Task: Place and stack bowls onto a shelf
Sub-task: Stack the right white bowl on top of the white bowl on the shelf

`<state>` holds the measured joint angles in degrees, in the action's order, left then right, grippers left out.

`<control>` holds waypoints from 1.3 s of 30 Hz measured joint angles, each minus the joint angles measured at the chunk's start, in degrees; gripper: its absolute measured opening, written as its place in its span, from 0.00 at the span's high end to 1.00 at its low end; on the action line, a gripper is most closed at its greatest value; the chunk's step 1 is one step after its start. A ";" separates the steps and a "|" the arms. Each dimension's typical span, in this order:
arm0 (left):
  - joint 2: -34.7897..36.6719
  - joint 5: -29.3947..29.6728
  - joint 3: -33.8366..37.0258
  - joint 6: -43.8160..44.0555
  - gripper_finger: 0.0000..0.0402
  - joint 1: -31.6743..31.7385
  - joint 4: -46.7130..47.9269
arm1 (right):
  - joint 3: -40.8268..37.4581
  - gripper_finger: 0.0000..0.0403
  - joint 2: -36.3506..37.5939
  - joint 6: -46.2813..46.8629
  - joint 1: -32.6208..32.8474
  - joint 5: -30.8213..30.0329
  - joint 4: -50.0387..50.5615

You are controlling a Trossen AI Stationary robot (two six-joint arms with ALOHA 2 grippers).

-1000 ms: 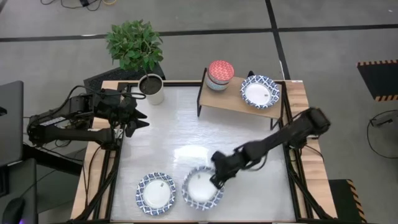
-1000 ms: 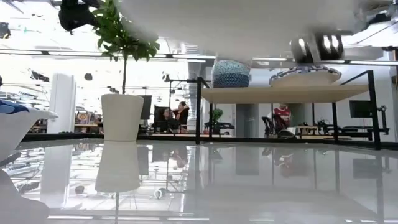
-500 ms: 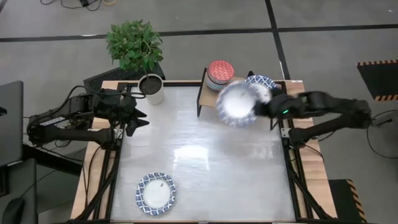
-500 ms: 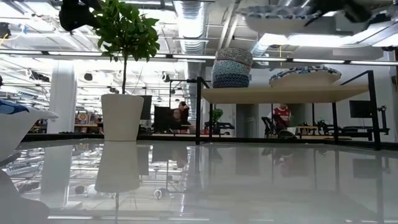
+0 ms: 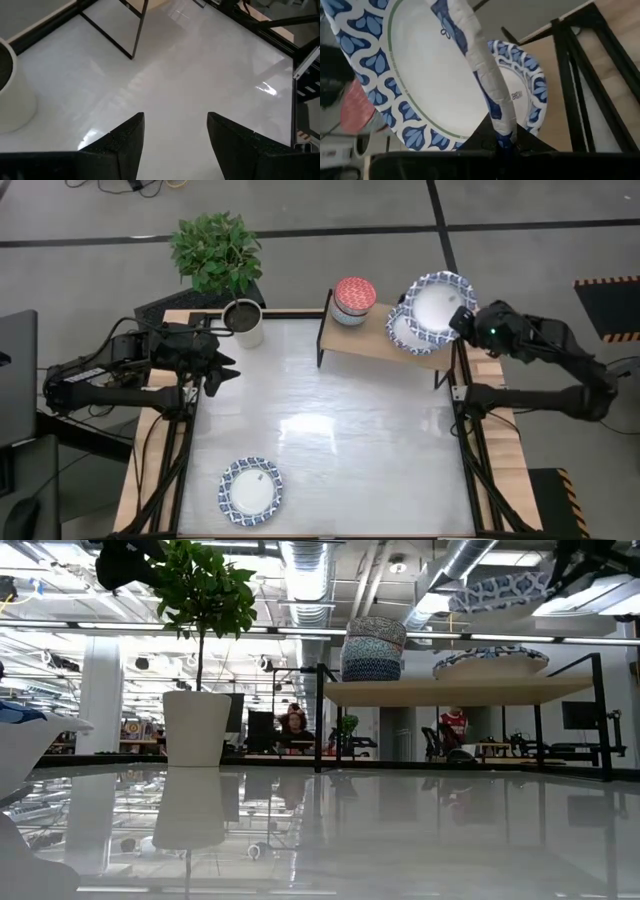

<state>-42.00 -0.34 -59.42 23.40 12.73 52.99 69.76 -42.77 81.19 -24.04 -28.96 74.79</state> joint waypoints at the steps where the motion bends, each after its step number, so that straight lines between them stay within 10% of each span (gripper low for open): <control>1: 0.00 -0.02 0.00 0.02 0.50 0.00 0.00 | 0.00 0.95 -0.26 -0.02 -1.41 0.60 -0.13; 28: 0.00 -4.00 0.00 2.93 0.50 0.00 0.31 | 0.00 0.95 -9.95 -17.87 -32.99 34.52 -1.30; 39: 0.00 -5.29 0.00 3.41 0.50 0.00 0.28 | -0.02 0.64 -12.65 -21.94 -33.61 36.64 -4.82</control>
<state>-42.00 -5.63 -59.42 26.81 12.73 53.28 69.73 -55.42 59.25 -57.65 7.68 69.97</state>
